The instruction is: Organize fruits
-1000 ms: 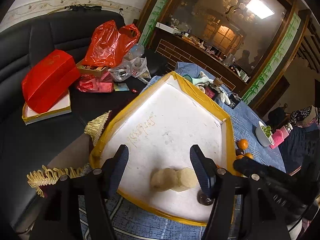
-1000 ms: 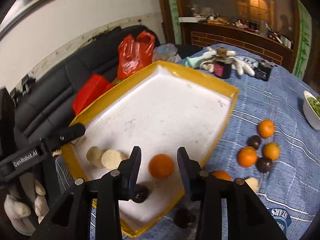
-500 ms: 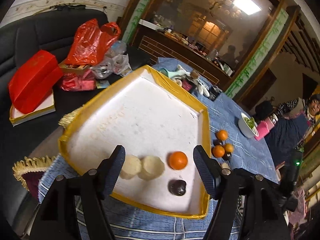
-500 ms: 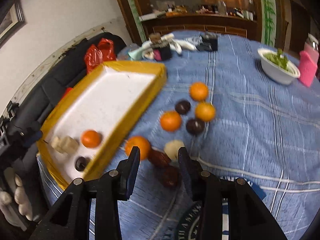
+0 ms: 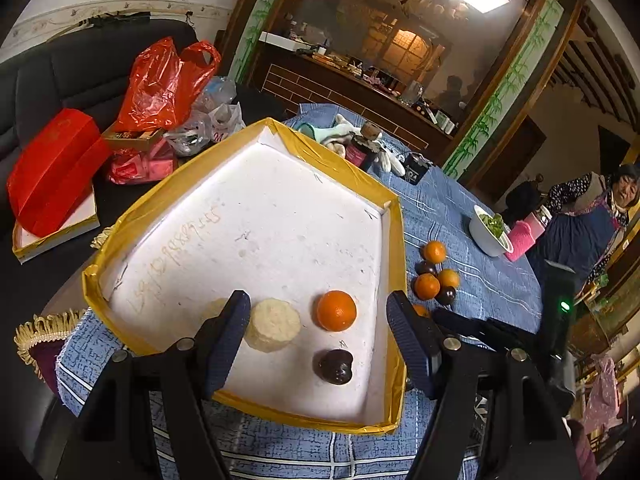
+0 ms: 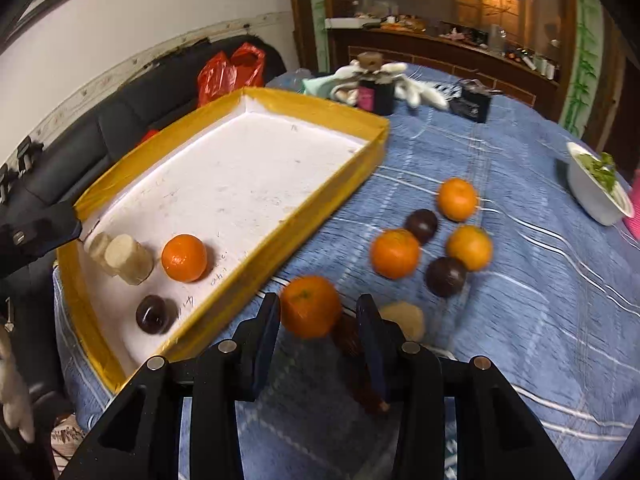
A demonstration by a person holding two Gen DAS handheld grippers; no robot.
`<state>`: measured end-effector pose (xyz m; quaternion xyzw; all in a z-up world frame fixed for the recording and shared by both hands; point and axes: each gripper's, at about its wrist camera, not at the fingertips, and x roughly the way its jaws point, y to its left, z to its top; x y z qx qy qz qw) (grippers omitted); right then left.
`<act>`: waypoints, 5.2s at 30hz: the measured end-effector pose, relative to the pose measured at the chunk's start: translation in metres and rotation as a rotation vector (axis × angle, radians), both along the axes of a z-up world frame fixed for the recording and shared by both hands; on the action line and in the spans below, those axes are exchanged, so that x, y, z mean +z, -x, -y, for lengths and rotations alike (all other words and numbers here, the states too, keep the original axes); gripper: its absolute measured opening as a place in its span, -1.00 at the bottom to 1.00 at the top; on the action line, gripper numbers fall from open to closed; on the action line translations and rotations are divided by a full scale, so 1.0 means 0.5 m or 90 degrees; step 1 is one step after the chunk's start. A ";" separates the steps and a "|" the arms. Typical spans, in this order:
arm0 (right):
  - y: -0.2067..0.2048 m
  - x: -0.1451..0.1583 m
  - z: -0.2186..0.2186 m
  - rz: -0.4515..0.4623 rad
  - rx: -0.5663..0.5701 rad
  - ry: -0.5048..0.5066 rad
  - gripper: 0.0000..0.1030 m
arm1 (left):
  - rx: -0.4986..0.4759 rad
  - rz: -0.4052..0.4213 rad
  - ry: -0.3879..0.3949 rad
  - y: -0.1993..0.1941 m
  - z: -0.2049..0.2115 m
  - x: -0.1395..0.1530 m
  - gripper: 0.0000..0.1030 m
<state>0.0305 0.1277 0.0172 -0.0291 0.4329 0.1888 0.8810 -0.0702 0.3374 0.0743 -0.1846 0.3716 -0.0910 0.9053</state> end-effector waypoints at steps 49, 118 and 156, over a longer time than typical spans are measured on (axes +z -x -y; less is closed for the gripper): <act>0.075 -0.021 0.310 -0.005 -0.139 -0.277 -0.23 | -0.208 -0.069 -0.220 -0.228 0.425 -0.097 -0.43; 0.092 -0.011 -0.040 -0.035 0.089 -0.055 -0.18 | 0.040 0.004 0.041 -0.008 -0.031 0.029 0.41; 0.096 -0.009 0.293 -0.011 -0.126 -0.198 -0.47 | -0.166 -0.023 -0.070 -0.045 0.270 -0.010 0.23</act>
